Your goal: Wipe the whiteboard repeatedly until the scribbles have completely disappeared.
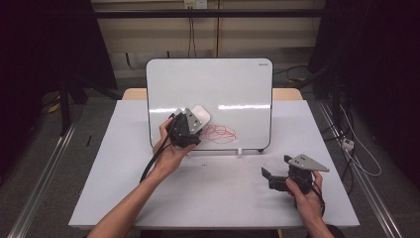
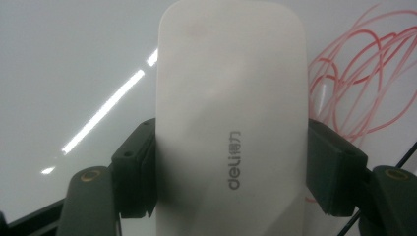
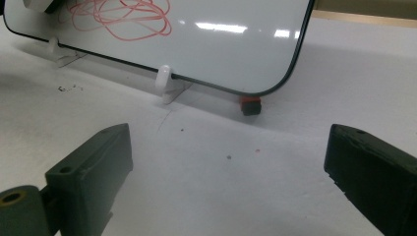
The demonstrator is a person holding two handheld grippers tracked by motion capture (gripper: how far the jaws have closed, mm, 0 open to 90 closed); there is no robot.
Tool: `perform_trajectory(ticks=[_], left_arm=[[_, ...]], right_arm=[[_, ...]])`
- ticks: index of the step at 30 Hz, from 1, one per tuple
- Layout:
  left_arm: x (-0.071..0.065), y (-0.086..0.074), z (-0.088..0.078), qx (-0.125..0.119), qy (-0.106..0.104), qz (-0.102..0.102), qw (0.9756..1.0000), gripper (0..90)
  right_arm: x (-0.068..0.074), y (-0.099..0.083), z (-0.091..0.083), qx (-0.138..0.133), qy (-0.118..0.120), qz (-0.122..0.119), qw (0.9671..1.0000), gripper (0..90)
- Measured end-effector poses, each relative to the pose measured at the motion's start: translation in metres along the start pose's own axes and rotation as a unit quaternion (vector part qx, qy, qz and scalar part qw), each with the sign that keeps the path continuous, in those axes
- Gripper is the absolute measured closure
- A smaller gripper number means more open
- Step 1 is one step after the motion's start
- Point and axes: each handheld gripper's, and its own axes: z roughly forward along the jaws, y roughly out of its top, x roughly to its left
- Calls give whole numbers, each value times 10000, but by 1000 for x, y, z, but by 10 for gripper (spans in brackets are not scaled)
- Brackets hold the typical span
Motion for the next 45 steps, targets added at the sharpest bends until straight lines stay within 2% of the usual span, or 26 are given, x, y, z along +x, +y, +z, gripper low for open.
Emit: perform_trajectory(ticks=[9, 10, 13, 16, 24, 34, 36, 42, 45], left_arm=[[-1, 0, 0, -5, 24, -17, 10000, 307], [-1, -1, 0, -36, 16, -67, 10000, 307], [0, -1, 0, -19, -65, -51, 10000, 305], [1, -2, -1, 2, -95, 62, 9999, 305], [-4, 0, 0, 76, 12, 71, 9999, 307], [-14, 2, 2, 149, 93, 233, 9996, 308], [-17, 3, 3, 159, 123, 318, 9993, 308], [-22, 4, 4, 203, 174, 338, 9991, 309], [-28, 5, 4, 202, 202, 417, 9987, 310]], right_arm=[[3, 1, 0, -27, 1, -23, 10000, 41], [2, 1, 0, -25, 5, -21, 10000, 41], [2, 1, 0, -23, 29, -28, 10000, 41], [2, 1, 0, -20, 22, -4, 10000, 42], [2, 0, -1, -17, 40, -47, 10000, 41], [3, 0, -1, -16, 33, -63, 10000, 41], [3, 1, -1, -10, 31, -62, 10000, 41], [3, 0, -1, -16, 46, -67, 10000, 42], [3, 0, -1, -14, 44, -73, 10000, 42]])
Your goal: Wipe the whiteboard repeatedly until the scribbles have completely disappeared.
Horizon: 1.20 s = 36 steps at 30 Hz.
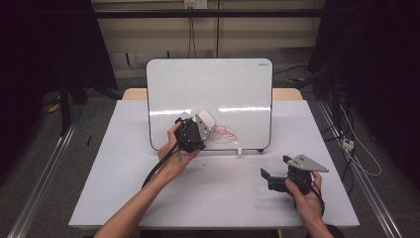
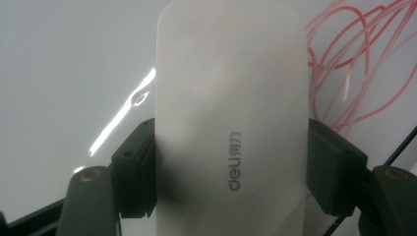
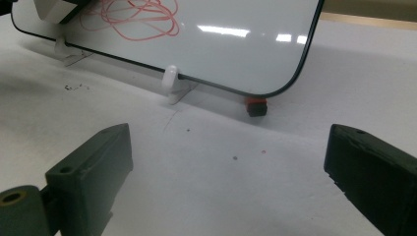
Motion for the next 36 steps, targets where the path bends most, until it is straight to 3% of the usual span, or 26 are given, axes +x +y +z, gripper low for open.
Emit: perform_trajectory(ticks=[7, 18, 22, 26, 33, 36], left_arm=[[-7, 1, 1, -1, 30, 140, 9999, 310], [-9, 1, 1, -8, -70, 156, 9999, 310], [-4, 1, 1, 23, -165, 69, 9998, 310], [6, -1, -1, 24, -126, -71, 9999, 310], [35, -14, -8, 83, -41, -461, 9989, 310], [39, -22, -10, 83, 25, -497, 9987, 310]], right_arm=[[0, 0, 0, 12, 24, 2, 10000, 41], [0, 0, 1, 16, 48, -13, 10000, 42], [0, 0, 1, 22, 57, -3, 10000, 41], [0, 0, 1, 20, 60, -3, 10000, 41], [0, 0, 1, 23, 56, 3, 10000, 41], [0, 0, 1, 29, 41, 21, 10000, 41]])
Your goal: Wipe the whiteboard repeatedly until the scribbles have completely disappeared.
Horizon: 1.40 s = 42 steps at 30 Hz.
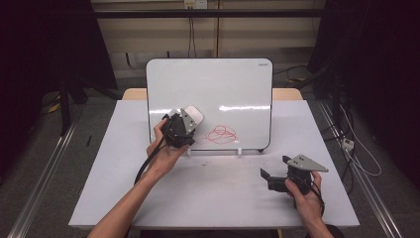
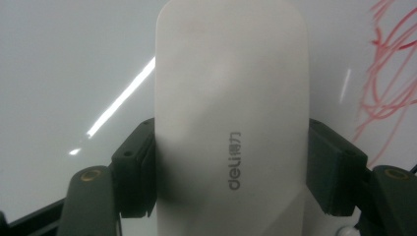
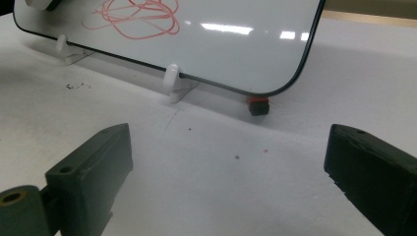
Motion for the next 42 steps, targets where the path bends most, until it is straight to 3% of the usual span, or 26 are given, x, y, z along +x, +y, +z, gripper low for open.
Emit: perform_trajectory(ticks=[7, 12, 21, 25, 29, 32, 38, 42], left_arm=[[-4, -2, 0, -5, 71, -135, 9999, 310], [-12, 1, 1, 23, 53, -77, 10000, 309], [-41, 8, 6, 133, -87, 457, 9988, 309], [-52, 9, 8, 148, 109, 626, 9979, 308], [-49, 9, 9, 147, -18, 656, 9977, 310], [-42, 12, 9, 107, -130, 520, 9985, 310], [-17, 24, 9, 44, -89, 169, 9998, 310], [-15, 25, 9, 39, -12, 133, 9999, 310]], right_arm=[[1, 0, 0, -2, -4, -30, 10000, 41], [1, 1, 2, -5, -16, -39, 10000, 41], [1, 0, 1, -5, 11, -36, 10000, 41], [2, 1, 1, -6, 5, -44, 10000, 41], [2, 1, 1, 4, 7, -44, 10000, 41], [1, 1, 1, -3, 3, -52, 10000, 41], [1, 0, 0, -8, 16, -49, 10000, 41], [1, 0, 0, -8, 23, -39, 10000, 41]])
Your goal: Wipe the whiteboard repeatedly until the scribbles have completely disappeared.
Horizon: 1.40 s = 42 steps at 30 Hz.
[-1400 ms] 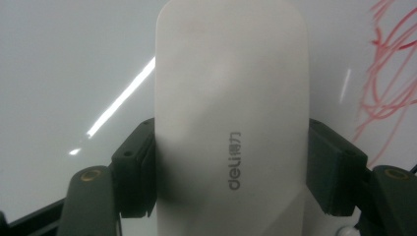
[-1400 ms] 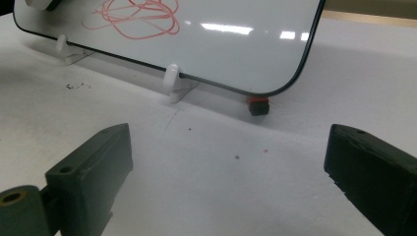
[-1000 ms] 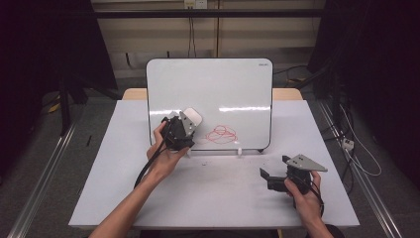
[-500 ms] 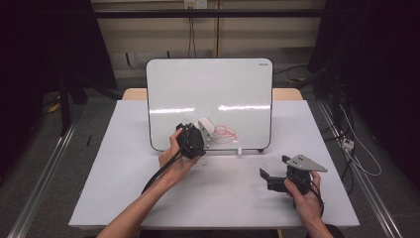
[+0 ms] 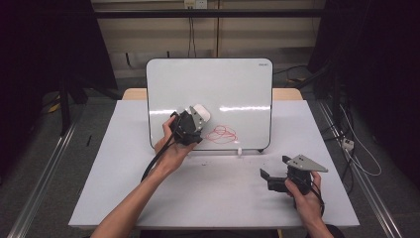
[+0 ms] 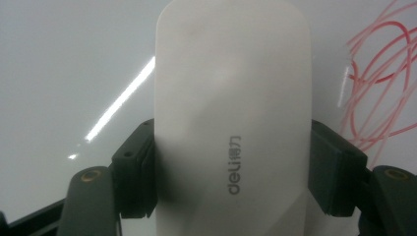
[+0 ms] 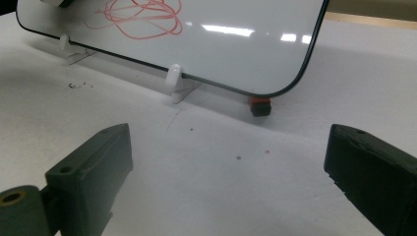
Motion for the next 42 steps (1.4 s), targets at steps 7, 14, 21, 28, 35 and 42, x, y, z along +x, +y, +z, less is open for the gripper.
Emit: perform_trajectory(ticks=[7, 14, 21, 28, 35, 42], left_arm=[[-17, 7, 4, -4, 54, 98, 9999, 310], [-37, 14, 8, -37, -19, 345, 9994, 310], [-56, 18, 11, -7, -43, 673, 9977, 310], [-62, 18, 10, 64, -64, 965, 9953, 311], [-61, 14, 9, -32, -82, 838, 9964, 311], [-45, 0, 5, 16, -92, 632, 9980, 311]], right_arm=[[1, 0, 1, 9, -10, -8, 10000, 41], [1, 0, 0, 2, -16, -11, 10000, 41], [1, 0, 0, 2, -5, -5, 10000, 41], [1, 0, 0, -2, 0, -17, 10000, 41], [0, 0, 0, -2, 6, -2, 10000, 41], [0, 0, 0, -1, 5, 10, 10000, 41]])
